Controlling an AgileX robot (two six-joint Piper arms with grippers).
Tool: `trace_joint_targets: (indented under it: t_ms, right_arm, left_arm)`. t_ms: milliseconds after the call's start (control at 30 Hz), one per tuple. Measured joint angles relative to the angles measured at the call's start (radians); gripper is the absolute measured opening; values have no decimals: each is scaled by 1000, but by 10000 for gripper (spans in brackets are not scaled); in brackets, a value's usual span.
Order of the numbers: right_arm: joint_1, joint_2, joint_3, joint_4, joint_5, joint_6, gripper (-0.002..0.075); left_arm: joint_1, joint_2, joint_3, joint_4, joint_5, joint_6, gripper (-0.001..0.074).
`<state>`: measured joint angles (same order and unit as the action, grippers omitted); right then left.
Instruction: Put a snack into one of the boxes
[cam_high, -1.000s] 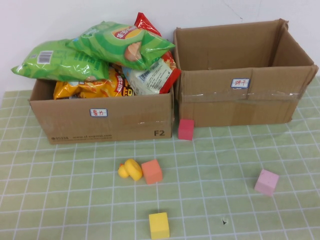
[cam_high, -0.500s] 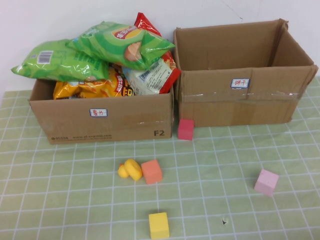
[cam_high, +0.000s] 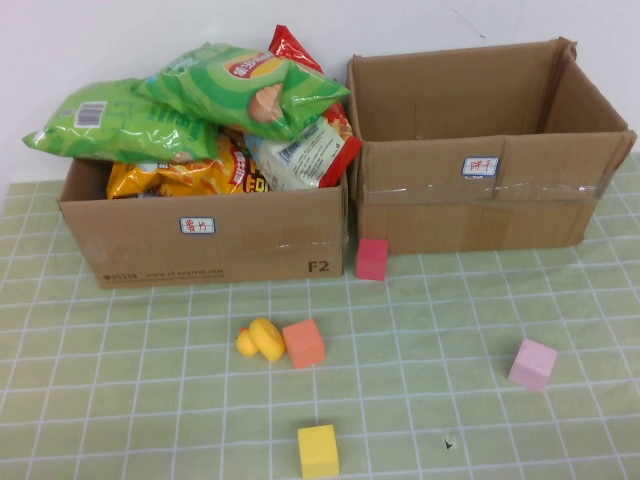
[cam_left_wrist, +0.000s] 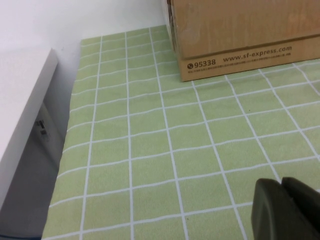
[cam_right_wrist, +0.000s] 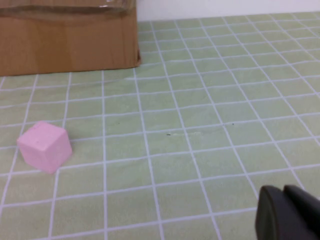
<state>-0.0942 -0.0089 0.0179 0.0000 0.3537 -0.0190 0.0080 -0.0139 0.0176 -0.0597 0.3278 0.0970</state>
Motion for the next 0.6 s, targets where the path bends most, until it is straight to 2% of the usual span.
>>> trace_joint_targets:
  t_ms: [133, 600]
  right_arm:
    - [1, 0, 0, -6, 0, 19, 11]
    - [153, -4, 0, -18, 6, 114, 11]
  left_arm:
    - [0, 0, 0, 0, 0, 0, -1]
    - [0, 0, 0, 0, 0, 0, -1]
